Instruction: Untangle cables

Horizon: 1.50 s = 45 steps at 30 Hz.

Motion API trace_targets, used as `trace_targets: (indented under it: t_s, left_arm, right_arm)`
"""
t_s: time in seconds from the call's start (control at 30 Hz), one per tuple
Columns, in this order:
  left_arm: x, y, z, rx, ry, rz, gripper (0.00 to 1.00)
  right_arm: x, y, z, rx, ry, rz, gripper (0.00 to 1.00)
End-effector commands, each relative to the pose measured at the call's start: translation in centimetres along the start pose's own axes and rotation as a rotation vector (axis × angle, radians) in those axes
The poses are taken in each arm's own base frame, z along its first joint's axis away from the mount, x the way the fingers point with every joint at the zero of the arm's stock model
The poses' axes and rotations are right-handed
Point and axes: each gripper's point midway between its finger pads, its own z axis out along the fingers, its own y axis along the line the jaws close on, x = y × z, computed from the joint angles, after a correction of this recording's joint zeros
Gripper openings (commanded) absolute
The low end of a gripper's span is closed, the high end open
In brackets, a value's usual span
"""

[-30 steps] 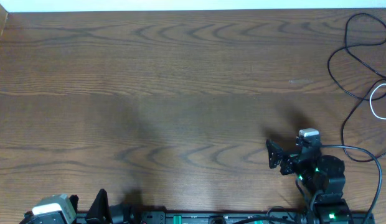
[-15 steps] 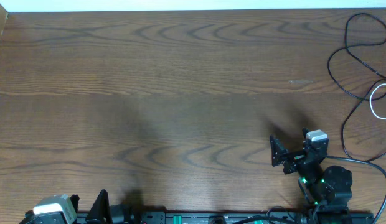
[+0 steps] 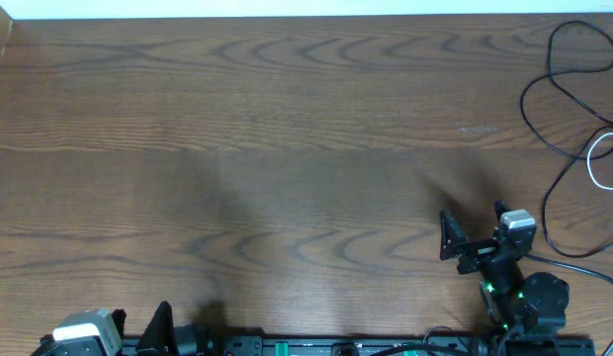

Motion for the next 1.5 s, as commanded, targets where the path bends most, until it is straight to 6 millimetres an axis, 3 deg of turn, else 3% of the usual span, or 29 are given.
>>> trace_targets:
  t_s: [0.0, 0.33, 0.5, 0.7, 0.87, 1.0, 1.23, 1.37, 1.4, 1.43, 1.47]
  left_arm:
    - [-0.2, 0.1, -0.3, -0.008, -0.014, 0.018, 0.55]
    - [0.0, 0.2, -0.3, -0.008, -0.005, 0.016, 0.55]
    - [0.4, 0.2, -0.4, -0.009, -0.006, 0.017, 0.5]
    - [1.7, 0.1, -2.5, 0.007, -0.124, 0.024, 0.49]
    - [4.1, 0.2, -4.2, 0.024, -0.23, 0.017, 0.58]
    - [5.4, 0.3, -4.3, 0.034, -0.249, -0.013, 0.68]
    - [7.3, -1.4, -1.0, 0.157, -0.1, -0.098, 0.68]
    - [8.8, -0.6, 2.4, 0.122, 0.003, -0.125, 0.7]
    - [8.9, -0.5, 3.1, 0.122, 0.017, -0.128, 0.76]
    - [8.9, -0.4, 3.8, 0.121, 0.022, -0.129, 0.98]
    - [8.6, -0.3, 4.4, 0.123, 0.017, -0.121, 0.98]
  right_arm:
    - [-0.1, -0.5, -0.1, 0.022, -0.01, 0.013, 0.99]
    - [-0.1, -0.6, -0.1, 0.025, -0.011, 0.014, 0.99]
    - [-0.1, -0.6, -0.1, 0.025, -0.011, 0.014, 0.99]
    - [-0.1, -0.6, -0.1, 0.025, -0.011, 0.014, 0.99]
    - [-0.1, -0.6, -0.1, 0.025, -0.011, 0.014, 0.99]
    - [-0.1, -0.6, -0.1, 0.025, -0.011, 0.014, 0.99]
    - [-0.1, -0.6, -0.1, 0.025, -0.011, 0.014, 0.99]
    - [-0.1, -0.6, -0.1, 0.025, -0.011, 0.014, 0.99]
    - [-0.1, -0.6, -0.1, 0.025, -0.011, 0.014, 0.99]
    - [-0.1, -0.6, -0.1, 0.025, -0.011, 0.014, 0.99]
    - [-0.1, -0.6, -0.1, 0.025, -0.011, 0.014, 0.99]
